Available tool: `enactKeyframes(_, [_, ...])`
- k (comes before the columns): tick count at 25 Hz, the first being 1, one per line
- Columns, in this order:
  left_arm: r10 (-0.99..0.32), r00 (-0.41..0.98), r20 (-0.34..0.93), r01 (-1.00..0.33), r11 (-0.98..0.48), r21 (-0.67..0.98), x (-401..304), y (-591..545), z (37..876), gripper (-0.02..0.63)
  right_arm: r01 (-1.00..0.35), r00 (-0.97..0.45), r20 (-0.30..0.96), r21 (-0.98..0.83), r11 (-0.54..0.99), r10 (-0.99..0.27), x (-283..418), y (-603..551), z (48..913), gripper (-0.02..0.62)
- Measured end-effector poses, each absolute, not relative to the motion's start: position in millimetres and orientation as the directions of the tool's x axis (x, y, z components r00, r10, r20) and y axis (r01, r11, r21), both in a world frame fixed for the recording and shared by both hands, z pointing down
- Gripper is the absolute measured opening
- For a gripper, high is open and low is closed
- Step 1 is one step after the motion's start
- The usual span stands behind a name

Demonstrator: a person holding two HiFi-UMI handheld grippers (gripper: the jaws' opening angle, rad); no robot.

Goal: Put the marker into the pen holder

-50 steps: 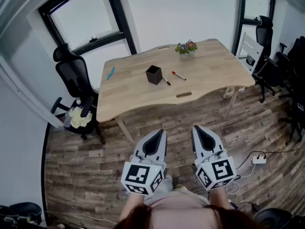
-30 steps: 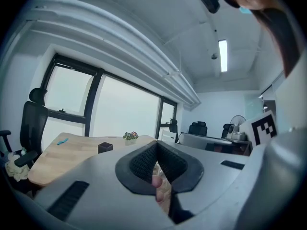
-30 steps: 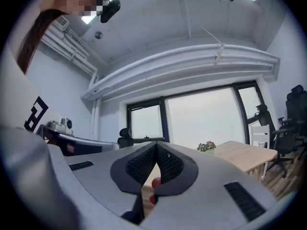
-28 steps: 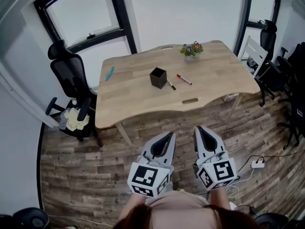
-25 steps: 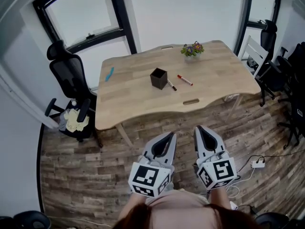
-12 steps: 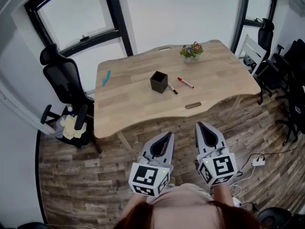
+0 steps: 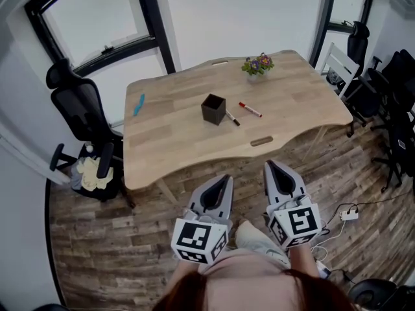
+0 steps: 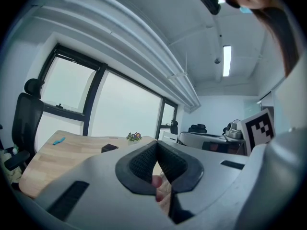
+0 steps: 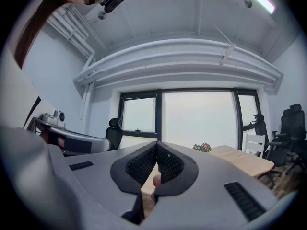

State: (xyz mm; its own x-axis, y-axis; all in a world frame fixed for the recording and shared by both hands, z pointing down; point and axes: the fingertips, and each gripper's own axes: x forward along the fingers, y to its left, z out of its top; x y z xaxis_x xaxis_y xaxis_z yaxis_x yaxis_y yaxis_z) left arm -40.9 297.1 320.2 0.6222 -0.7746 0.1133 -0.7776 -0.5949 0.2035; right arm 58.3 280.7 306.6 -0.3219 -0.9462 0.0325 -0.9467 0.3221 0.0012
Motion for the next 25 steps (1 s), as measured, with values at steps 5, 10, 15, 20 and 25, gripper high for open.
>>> enactKeyframes(5, [-0.775,0.621,0.114,-0.778,-0.594,0.205,-40.6,288.0,321.8,0.002,-0.951,-0.31,0.022,-0.011,0.31,-0.951,64.2,269.4,306.3,0.0])
enactKeyframes(10, [-0.783,0.61,0.121,-0.787,-0.583,0.2,-41.8,274.4,325.7,0.002,-0.949,-0.315,0.012,-0.025,0.315,-0.949,65.0,254.1,310.6,0.0])
enactKeyframes(15, [-0.782,0.611,0.127,-0.788,-0.584,0.195,-39.0,257.2,326.0,0.002,-0.947,-0.319,0.017,-0.031,0.319,-0.947,65.0,236.8,312.2,0.0])
enactKeyframes(20, [-0.781,0.611,0.132,-0.788,-0.584,0.192,-36.1,236.7,328.0,0.002,-0.943,-0.331,0.012,-0.051,0.33,-0.944,66.1,216.5,315.5,0.0])
enactKeyframes(25, [-0.777,0.613,0.144,-0.788,-0.586,0.191,-31.0,213.4,332.3,0.002,-0.941,-0.335,0.015,-0.058,0.334,-0.942,68.7,191.8,318.2,0.0])
